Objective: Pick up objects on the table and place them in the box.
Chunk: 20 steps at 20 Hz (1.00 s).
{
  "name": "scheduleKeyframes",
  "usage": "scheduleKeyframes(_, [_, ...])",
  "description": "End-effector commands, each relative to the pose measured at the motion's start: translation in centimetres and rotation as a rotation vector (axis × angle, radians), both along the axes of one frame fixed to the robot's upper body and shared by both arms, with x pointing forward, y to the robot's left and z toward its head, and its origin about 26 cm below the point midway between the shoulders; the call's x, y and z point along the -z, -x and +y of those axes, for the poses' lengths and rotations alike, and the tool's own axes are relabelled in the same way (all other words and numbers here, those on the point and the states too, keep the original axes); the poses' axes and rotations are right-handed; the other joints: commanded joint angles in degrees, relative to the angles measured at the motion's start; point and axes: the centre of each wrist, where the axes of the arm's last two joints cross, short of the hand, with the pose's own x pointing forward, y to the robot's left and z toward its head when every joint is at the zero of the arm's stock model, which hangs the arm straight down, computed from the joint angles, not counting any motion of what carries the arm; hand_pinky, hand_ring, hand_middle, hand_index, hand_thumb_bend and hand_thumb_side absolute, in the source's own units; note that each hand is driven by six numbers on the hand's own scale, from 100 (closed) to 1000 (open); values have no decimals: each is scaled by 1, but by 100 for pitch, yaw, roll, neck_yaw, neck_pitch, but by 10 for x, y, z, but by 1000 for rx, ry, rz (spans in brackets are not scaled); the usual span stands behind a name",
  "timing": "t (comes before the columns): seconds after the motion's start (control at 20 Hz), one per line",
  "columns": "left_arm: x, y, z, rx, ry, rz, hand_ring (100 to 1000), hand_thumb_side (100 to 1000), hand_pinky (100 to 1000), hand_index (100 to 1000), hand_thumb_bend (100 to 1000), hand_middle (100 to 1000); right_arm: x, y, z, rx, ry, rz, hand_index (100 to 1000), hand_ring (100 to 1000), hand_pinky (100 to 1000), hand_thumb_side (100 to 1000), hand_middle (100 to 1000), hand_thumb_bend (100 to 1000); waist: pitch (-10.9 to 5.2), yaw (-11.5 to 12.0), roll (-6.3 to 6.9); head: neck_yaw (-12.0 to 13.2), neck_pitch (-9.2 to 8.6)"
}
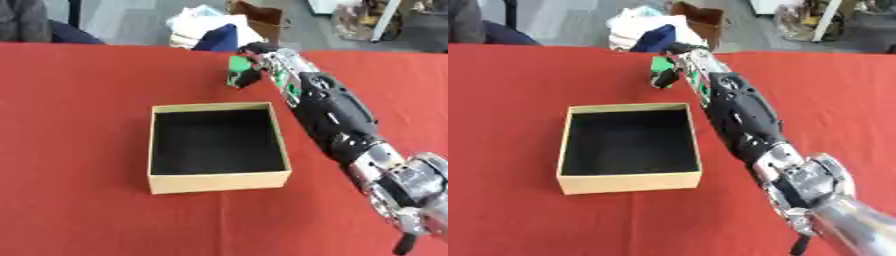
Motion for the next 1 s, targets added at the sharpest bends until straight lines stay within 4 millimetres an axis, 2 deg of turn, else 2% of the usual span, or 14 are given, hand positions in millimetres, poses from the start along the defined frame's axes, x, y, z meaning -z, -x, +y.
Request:
scheduleKeyframes(0.05, [-9, 3, -1, 12, 4, -36, 651, 480, 619, 775, 100, 635, -20, 1, -10, 21, -5, -47, 1000, 1000, 925, 469, 976, 104, -76, 16, 45, -12, -72])
scheduleKeyframes(0.3, [-8, 3, -1, 13, 4, -35, 651, 482, 619, 775, 100, 635, -18, 0, -12, 31, -9, -45, 1000, 1000, 924, 464, 966, 101, -34, 23, 61, -21, -90])
scheduleKeyframes(0.4, [-8, 3, -1, 13, 5, -35, 651, 483, 619, 775, 100, 635, -17, 0, -13, 35, -11, -45, 1000, 1000, 919, 437, 935, 100, -19, 17, 68, -26, -90])
scheduleKeyframes(0.5, [-8, 3, -1, 14, 5, -35, 651, 484, 619, 776, 100, 636, -16, 0, -13, 38, -10, -47, 1000, 1000, 912, 366, 893, 100, -7, 15, 74, -30, -90])
scheduleKeyframes(0.65, [-8, 3, -1, 14, 5, -34, 651, 484, 619, 775, 100, 636, -15, 1, -14, 46, -5, -51, 1000, 986, 899, 150, 825, 100, 3, 13, 83, -39, -90])
scheduleKeyframes(0.7, [-8, 3, -1, 14, 5, -34, 651, 484, 619, 775, 100, 636, -15, 1, -14, 48, -2, -55, 1000, 983, 897, 124, 815, 100, 5, 12, 85, -41, -90])
scheduleKeyframes(0.75, [-8, 3, -1, 14, 5, -33, 651, 485, 619, 775, 100, 636, -15, 1, -14, 50, 1, -61, 1000, 967, 887, 100, 765, 100, 5, 10, 86, -44, -88])
scheduleKeyframes(0.85, [-8, 3, -1, 14, 5, -33, 651, 484, 619, 775, 100, 636, -16, 1, -14, 52, 8, -84, 997, 950, 875, 100, 697, 100, 2, 5, 88, -48, -86])
scheduleKeyframes(0.9, [-8, 3, -1, 14, 5, -33, 651, 484, 619, 775, 100, 636, -17, 1, -14, 53, 11, -96, 996, 949, 874, 100, 691, 100, -1, 3, 89, -50, -86])
scheduleKeyframes(1.0, [-8, 3, -1, 14, 5, -32, 651, 484, 619, 775, 100, 636, -18, 2, -14, 51, 14, -127, 962, 928, 857, 100, 610, 100, -10, -7, 92, -57, -83])
